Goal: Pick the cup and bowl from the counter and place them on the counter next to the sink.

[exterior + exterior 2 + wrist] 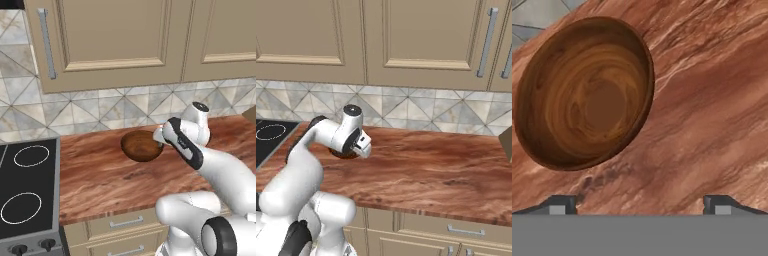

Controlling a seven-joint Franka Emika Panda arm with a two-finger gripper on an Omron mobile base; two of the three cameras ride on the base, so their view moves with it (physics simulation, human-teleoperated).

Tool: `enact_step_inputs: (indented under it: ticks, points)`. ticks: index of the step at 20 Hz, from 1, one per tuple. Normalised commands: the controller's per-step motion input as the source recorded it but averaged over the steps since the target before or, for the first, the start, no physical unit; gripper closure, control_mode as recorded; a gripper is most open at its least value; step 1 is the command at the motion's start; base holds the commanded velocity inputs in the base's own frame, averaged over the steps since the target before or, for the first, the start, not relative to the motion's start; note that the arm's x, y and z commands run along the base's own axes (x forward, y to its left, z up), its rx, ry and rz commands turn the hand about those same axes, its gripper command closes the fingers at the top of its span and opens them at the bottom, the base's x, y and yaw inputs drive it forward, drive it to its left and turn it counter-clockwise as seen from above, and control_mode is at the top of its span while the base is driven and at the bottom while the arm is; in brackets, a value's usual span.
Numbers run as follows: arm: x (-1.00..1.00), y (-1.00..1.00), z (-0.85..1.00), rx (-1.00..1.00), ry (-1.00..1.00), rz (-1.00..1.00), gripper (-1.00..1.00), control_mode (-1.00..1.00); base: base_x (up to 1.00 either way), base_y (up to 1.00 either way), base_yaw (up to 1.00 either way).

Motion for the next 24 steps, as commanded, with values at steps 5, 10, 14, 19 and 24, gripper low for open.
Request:
enact_step_inputs:
  ticks: [5,10,14,19,24]
  points:
    - [0.87,0.00,-0.10,0.00,0.09,-0.02,-1.00,-1.00,0.00,0.00,0.00]
    - [0.60,-0.01,-0.12,0.00,0.06,-0.06,-1.00,-1.00,0.00,0.00,0.00]
    - [0.27,-0.06,-0.20,0.00,0.03,-0.04,-1.00,-1.00,0.00,0.00,0.00]
    - [-0.37,-0.06,-0.22,0.00,0.00,-0.01,-1.00,-1.00,0.00,0.00,0.00]
    - [-0.52,-0.02,-0.17,0.00,0.00,0.00,-1.00,-1.00,0.00,0.00,0.00]
